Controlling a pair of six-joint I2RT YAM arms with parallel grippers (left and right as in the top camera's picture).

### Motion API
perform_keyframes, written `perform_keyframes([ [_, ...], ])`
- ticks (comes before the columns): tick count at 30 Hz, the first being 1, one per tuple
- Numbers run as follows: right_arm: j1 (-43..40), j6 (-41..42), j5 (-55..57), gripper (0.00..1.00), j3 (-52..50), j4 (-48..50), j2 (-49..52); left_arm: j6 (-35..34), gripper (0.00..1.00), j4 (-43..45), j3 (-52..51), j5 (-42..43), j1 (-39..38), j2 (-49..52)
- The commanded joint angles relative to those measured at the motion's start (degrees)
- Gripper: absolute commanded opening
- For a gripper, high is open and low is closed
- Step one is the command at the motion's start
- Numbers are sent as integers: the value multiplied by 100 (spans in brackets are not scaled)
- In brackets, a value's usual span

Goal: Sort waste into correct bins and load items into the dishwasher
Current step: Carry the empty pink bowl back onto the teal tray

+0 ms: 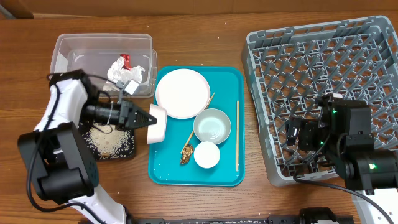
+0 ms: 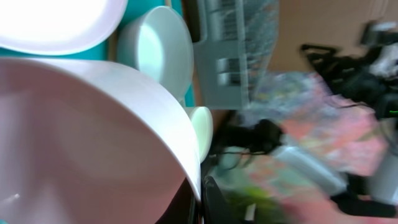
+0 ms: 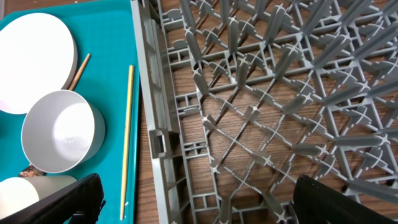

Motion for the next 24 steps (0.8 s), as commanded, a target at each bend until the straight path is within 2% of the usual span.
perform_keyframes([
  [1, 22, -22, 13, 100, 157, 42, -7, -1832, 4, 505, 400, -1427, -579, -485],
  [4, 22, -22, 13, 100, 157, 42, 48, -2612, 4, 898, 514, -2496, -1150, -787],
  [12, 22, -22, 13, 100, 157, 7, 260, -3794, 4, 1510, 509, -3960, -2732, -1117],
  [15, 22, -22, 13, 100, 157, 4, 264, -4142, 4, 1753, 452, -4317, -3193, -1115],
  [19, 22, -22, 13, 100, 157, 2, 264, -4822, 4, 2070, 332, -5331, -3659, -1113],
  [24, 22, -22, 11, 100, 157, 4, 264, -5152, 4, 2229, 109, -5532, -3906, -1049],
])
